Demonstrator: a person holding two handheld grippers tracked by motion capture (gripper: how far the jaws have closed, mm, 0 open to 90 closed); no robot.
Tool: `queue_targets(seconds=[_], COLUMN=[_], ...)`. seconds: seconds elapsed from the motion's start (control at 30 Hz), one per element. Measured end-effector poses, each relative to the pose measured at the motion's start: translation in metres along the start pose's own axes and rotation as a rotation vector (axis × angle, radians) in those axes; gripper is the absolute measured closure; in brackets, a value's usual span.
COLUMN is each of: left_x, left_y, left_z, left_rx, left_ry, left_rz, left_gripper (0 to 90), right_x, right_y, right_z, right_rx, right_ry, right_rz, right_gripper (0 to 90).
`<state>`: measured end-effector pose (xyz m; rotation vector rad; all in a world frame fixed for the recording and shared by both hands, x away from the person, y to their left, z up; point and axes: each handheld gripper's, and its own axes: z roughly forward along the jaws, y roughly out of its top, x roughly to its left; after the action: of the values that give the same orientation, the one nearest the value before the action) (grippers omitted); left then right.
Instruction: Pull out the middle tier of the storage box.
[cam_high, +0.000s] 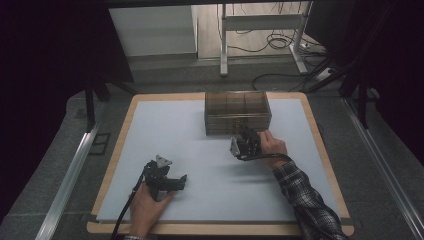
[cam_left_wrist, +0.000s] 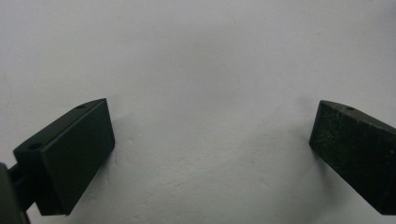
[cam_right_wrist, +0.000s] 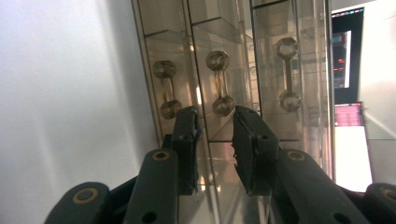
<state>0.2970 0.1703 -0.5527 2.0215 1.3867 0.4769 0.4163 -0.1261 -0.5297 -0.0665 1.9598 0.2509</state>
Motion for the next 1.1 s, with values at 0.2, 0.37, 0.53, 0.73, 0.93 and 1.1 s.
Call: queue_targets(seconds=[0.2, 0.37, 0.53, 0.73, 0.93, 1.1], left_x=[0.0, 0.0, 0.0, 0.0, 0.0, 0.0], left_y=[0.0, 0.0, 0.0, 0.0, 0.0, 0.0], left_z=[0.0, 0.0, 0.0, 0.0, 0.0, 0.0], left_rx=[0.0, 0.0, 0.0, 0.0, 0.0, 0.0], left_ry=[0.0, 0.0, 0.0, 0.0, 0.0, 0.0], left_rz=[0.0, 0.0, 0.0, 0.0, 0.0, 0.0], left_gripper=[0.0, 0.0, 0.0, 0.0, 0.0, 0.0], right_x=[0.003, 0.004, 0.007, 0.007, 0.008, 0.009], right_y=[0.005, 0.009, 0.013, 0.014, 0.013, 0.012], right_z=[0.006, 0.011, 0.012, 0.01, 0.006, 0.002], right_rx=[0.028, 0.042, 0.046, 0.044, 0.031, 0.021], right_ry=[-0.031, -0.061, -0.085, -0.087, -0.082, -0.07], right_rz=[-0.071, -0.094, -0.13, -0.128, -0.121, -0.113], right_gripper=[72.3, 75.5, 78.4, 79.9, 79.8, 79.8])
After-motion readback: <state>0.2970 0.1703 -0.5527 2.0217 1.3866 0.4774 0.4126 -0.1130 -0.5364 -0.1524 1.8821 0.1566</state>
